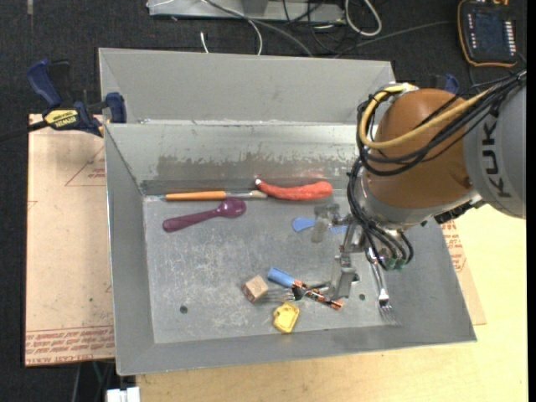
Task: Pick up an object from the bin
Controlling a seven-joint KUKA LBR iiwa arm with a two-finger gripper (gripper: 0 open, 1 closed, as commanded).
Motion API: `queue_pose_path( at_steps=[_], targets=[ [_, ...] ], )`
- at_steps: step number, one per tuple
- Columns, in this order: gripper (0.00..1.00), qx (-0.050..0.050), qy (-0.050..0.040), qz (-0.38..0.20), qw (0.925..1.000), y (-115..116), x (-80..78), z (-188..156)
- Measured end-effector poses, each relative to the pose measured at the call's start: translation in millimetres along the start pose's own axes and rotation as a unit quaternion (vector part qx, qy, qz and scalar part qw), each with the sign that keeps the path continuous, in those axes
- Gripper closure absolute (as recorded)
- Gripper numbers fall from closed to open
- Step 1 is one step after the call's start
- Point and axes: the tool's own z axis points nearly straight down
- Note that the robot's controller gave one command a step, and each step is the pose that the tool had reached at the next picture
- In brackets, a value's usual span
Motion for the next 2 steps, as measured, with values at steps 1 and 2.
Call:
queue_pose_path(
  at_steps=[1,2],
  targets=[
    [0.00,0.000,-0.0042,0.000,1.0000,0,-1.6,-4],
    [0.00,0.000,-0.0050,-0.122,0.9926,-22,15.0,127]
  ],
)
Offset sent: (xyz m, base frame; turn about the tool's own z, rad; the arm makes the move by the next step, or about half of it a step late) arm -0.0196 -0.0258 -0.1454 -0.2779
